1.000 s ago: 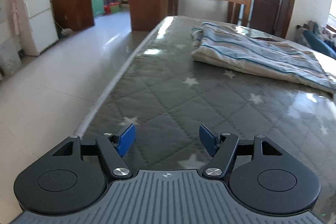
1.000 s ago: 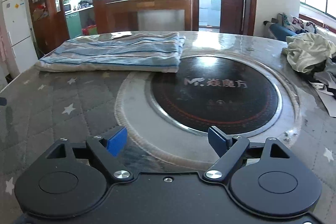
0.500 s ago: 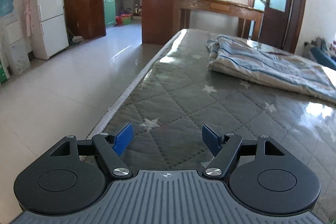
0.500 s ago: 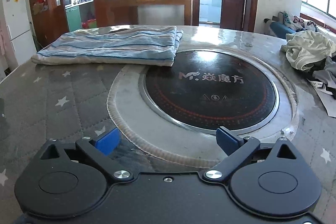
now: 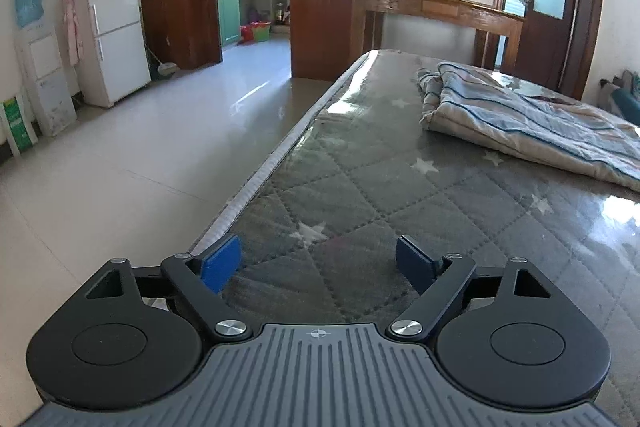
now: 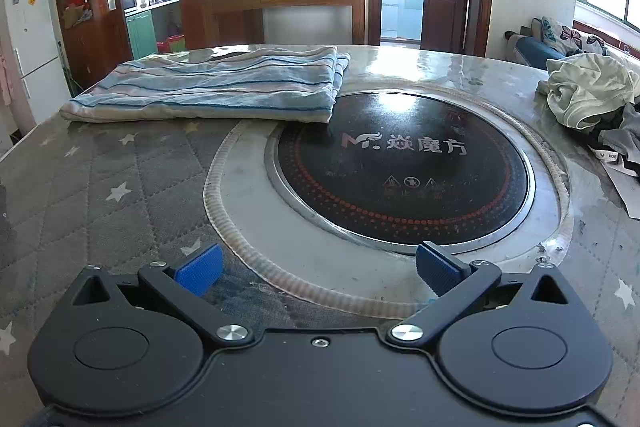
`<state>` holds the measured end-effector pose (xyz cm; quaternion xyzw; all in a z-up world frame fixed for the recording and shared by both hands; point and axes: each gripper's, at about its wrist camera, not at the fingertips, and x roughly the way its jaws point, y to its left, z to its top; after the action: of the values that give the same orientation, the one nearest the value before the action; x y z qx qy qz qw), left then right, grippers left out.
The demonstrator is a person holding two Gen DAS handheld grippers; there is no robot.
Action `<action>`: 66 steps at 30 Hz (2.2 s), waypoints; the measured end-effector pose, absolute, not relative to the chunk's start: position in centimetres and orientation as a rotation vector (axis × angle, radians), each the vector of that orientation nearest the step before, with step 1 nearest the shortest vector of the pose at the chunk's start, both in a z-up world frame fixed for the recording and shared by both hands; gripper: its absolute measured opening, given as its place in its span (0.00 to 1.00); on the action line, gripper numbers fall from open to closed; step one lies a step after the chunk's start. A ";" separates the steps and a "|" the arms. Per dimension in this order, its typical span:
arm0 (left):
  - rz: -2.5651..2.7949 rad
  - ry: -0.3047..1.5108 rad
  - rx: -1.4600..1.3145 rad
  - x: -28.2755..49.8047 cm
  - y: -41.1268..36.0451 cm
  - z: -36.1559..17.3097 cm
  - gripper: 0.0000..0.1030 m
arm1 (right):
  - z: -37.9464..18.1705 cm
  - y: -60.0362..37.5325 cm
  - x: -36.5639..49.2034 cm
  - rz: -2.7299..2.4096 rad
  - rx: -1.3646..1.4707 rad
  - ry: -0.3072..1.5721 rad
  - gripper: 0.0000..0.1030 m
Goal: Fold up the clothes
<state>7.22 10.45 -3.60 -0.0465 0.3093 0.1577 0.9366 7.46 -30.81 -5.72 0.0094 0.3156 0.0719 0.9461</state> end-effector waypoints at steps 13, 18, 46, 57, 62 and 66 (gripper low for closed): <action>0.356 0.650 -0.113 7.4 10.9 -3.9 0.99 | -5.8 -30.8 7.4 0.147 0.021 0.643 1.00; 0.360 0.652 -0.116 7.3 10.9 -3.9 1.00 | -5.8 -30.8 7.3 0.147 0.022 0.643 1.00; 0.359 0.651 -0.116 7.4 11.1 -4.0 1.00 | -5.7 -31.1 7.6 0.150 0.027 0.644 1.00; 0.359 0.651 -0.116 7.4 11.1 -4.1 1.00 | -5.7 -31.0 7.5 0.150 0.027 0.644 1.00; 0.359 0.651 -0.116 7.4 11.1 -4.1 1.00 | -5.7 -31.0 7.6 0.150 0.027 0.644 1.00; 0.359 0.651 -0.116 7.4 11.1 -4.1 1.00 | -5.8 -31.0 7.6 0.150 0.027 0.644 1.00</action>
<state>7.43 11.09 -4.07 -0.0566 0.3179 0.1754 0.9300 7.57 -30.98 -5.76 0.0131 0.3159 0.0738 0.9458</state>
